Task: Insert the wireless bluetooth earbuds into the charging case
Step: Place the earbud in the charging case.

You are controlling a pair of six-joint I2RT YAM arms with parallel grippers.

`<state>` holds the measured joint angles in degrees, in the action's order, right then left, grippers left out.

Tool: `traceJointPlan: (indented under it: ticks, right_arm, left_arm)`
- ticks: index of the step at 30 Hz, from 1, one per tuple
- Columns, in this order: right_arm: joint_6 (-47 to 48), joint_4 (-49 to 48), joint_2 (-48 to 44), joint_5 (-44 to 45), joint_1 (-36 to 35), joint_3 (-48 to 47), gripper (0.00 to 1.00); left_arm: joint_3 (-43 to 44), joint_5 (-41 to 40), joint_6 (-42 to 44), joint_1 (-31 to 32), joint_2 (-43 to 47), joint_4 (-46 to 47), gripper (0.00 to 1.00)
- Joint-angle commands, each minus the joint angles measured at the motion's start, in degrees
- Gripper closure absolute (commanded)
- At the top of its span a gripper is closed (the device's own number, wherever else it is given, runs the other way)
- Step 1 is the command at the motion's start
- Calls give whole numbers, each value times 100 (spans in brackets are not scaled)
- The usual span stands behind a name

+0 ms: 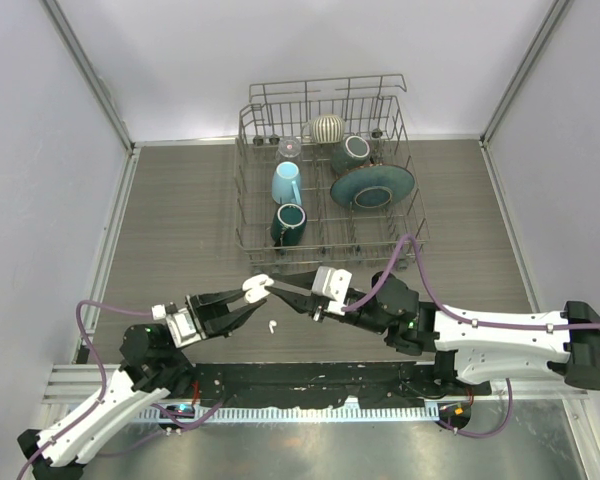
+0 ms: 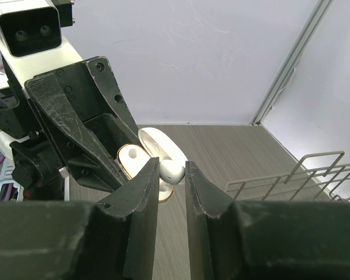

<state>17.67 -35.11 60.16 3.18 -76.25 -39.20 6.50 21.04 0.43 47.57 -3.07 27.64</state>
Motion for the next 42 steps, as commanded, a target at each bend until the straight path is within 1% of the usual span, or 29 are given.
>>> traceJointPlan:
  ticks: [1,11,18,22,28,37,39,42]
  right_arm:
    - [-9,198,-92,51,22,-9,99]
    - [-71,259,-171,-72,22,-26,99]
    - [8,198,-75,68,22,9,99]
    - [43,470,22,139,31,-123,99]
    - [-9,734,145,-45,22,-307,99]
    - [8,936,268,-195,22,-457,97]
    - [26,1032,268,-239,22,-492,96]
    - [52,1217,286,-239,22,-589,96]
  left_arm:
    - [106,-91,-8,7,-79,769,100]
    - [88,-293,1,7,-1,761,100]
    - [123,-188,1,-2,-27,734,100]
    - [132,-196,10,7,-18,769,100]
    - [123,-223,45,-2,-88,840,100]
    - [106,-240,63,7,-141,892,100]
    - [106,-258,80,7,-132,892,100]
    - [97,-284,89,-2,-106,866,100]
